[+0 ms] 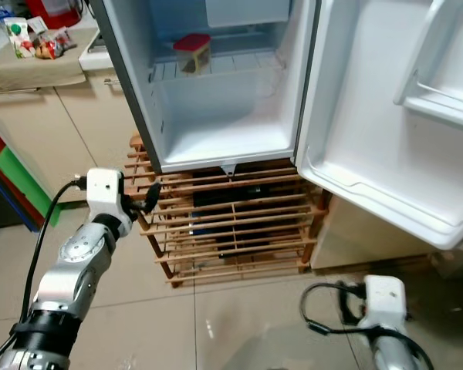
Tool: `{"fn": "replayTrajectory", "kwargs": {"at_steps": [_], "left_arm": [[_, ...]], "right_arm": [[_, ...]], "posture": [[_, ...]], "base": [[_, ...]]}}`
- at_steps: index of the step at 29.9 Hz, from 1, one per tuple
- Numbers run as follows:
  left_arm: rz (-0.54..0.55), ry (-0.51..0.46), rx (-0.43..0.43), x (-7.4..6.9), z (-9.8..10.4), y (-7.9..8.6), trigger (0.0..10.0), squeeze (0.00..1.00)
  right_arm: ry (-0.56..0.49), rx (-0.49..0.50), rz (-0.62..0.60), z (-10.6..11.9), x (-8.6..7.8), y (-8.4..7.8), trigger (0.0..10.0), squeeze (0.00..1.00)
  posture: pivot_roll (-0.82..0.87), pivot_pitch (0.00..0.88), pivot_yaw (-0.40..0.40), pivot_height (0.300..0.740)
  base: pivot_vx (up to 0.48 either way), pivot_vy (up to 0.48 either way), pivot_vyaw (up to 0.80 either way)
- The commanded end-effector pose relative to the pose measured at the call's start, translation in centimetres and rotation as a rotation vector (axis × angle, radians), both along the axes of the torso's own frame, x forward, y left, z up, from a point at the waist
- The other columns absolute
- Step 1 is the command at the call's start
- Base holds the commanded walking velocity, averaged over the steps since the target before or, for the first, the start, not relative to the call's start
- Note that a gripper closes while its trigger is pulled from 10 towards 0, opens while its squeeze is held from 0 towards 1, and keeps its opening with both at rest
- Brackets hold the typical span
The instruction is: Restocking fridge
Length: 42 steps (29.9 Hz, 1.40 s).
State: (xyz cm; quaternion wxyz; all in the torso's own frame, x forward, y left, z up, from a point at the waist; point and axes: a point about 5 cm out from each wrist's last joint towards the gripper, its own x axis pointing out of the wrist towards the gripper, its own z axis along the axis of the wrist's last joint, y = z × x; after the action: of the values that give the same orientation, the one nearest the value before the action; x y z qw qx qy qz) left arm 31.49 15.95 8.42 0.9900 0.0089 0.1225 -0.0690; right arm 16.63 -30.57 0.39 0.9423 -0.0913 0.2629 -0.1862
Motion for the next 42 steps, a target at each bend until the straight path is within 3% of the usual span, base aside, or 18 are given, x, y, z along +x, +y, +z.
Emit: {"fn": "replayTrajectory", "kwargs": {"at_steps": [1, 2, 4, 5, 6, 7, 9, 14, 17, 22, 25, 27, 32, 33, 36, 39, 40, 42], "left_arm": [[-0.017, 0.031, 0.047, 0.3, -0.2, -0.1, 10.0, 0.00], [-0.017, 0.031, 0.047, 0.3, -0.2, -0.1, 10.0, 0.00], [-0.043, 0.079, 0.076, 0.3, -1.2, -0.3, 10.0, 0.00], [-0.039, 0.038, 0.036, 0.3, -0.8, -0.6, 10.0, 0.00], [-0.039, 0.038, 0.036, 0.3, -0.8, -0.6, 10.0, 0.00], [-0.036, -0.061, -0.027, 0.3, 0.5, -0.8, 10.0, 0.00], [-0.048, -0.147, -0.132, -0.1, 1.9, -1.3, 10.0, 0.00], [-0.112, -0.213, -0.170, -1.5, 3.0, -2.0, 10.0, 0.00], [-0.151, -0.192, -0.178, -2.7, 2.1, -2.5, 10.0, 0.00], [-0.156, -0.175, -0.174, -2.6, 1.8, -2.6, 10.0, 0.00], [-0.149, -0.162, -0.177, -2.4, 1.7, -2.5, 10.0, 0.00], [-0.138, -0.106, -0.164, -2.2, 0.9, -2.4, 10.0, 0.00], [-0.099, -0.032, -0.144, -2.1, -0.3, -1.7, 10.0, 0.00], [-0.054, 0.087, -0.087, -2.1, -2.1, -0.8, 10.0, 0.00], [-0.007, 0.185, -0.058, -2.3, -3.5, 0.1, 10.0, 0.00], [-0.007, 0.292, -0.015, -2.5, -5.1, 0.7, 10.0, 0.00], [-0.007, 0.292, -0.015, -2.5, -5.1, 0.7, 10.0, 0.00], [-0.012, 0.360, 0.004, -2.8, -6.2, 0.9, 10.0, 0.00]], "right_arm": [[0.034, -0.059, -0.132, -0.1, -1.0, -2.6, 10.0, 0.00], [0.034, -0.059, -0.132, -0.1, -1.0, -2.6, 10.0, 0.00], [0.027, -0.124, -0.214, 0.6, -1.3, -5.0, 10.0, 0.00], [-0.067, -0.125, -0.150, 1.9, -0.2, -4.4, 10.0, 0.00], [-0.067, -0.125, -0.150, 1.9, -0.2, -4.4, 10.0, 0.00], [-0.175, -0.095, -0.016, 3.3, 1.3, -2.2, 10.0, 0.00], [-0.217, -0.086, 0.112, 4.0, 2.1, 0.2, 10.0, 0.00], [-0.192, -0.067, 0.153, 2.9, 1.5, 1.7, 10.0, 0.00], [-0.083, -0.005, 0.111, 0.3, -0.6, 2.0, 10.0, 0.00], [-0.013, 0.006, 0.115, -0.7, -1.7, 2.0, 10.0, 0.00], [0.034, 0.008, 0.049, -1.5, -2.2, 0.9, 10.0, 0.00], [0.137, 0.012, -0.064, -3.0, -3.4, -1.2, 10.0, 0.00], [0.216, 0.003, -0.102, -3.9, -4.3, -2.6, 10.0, 0.00], [0.263, -0.026, -0.140, -4.0, -4.9, -3.8, 10.0, 0.00], [0.285, -0.049, -0.178, -3.9, -5.2, -4.9, 10.0, 0.00], [0.240, -0.153, -0.252, -2.0, -4.5, -7.8, 10.0, 0.00], [0.240, -0.153, -0.252, -2.0, -4.5, -7.8, 10.0, 0.00], [0.139, -0.259, -0.283, 0.8, -2.7, -9.9, 10.0, 0.00]], "posture": [[-0.24, 0.000, 0.106, 0.740], [-0.24, 0.000, 0.106, 0.740], [-0.24, 0.000, 0.110, 0.740], [-0.24, 0.000, 0.110, 0.740], [-0.24, 0.000, 0.110, 0.740], [-0.24, 0.000, 0.111, 0.740], [-0.24, 0.000, 0.114, 0.740], [-0.24, 0.000, 0.120, 0.740], [-0.24, 0.000, 0.103, 0.740], [-0.24, 0.000, 0.101, 0.740], [-0.24, 0.000, 0.107, 0.740], [-0.25, 0.000, 0.113, 0.740], [-0.25, 0.000, 0.119, 0.740], [-0.26, 0.000, 0.120, 0.740], [-0.25, 0.000, 0.121, 0.740], [-0.26, 0.000, 0.124, 0.740], [-0.26, 0.000, 0.124, 0.740], [-0.26, 0.000, 0.125, 0.740]], "base": [[0.000, 0.000, 0.00], [0.000, 0.000, 0.00], [0.000, 0.000, 0.00], [0.000, 0.000, 0.00], [0.000, 0.000, 0.00], [0.000, 0.000, 0.00], [0.000, 0.000, 0.00], [0.000, -0.429, 0.00], [0.000, -0.431, 0.00], [0.000, -0.431, 0.00], [0.000, -0.430, 0.00], [0.251, -0.204, 0.00], [0.050, 0.000, 0.00], [0.000, 0.000, 0.00], [0.000, 0.000, 0.00], [0.000, 0.000, 0.00], [0.000, 0.000, 0.00], [0.000, 0.000, 0.00]]}}
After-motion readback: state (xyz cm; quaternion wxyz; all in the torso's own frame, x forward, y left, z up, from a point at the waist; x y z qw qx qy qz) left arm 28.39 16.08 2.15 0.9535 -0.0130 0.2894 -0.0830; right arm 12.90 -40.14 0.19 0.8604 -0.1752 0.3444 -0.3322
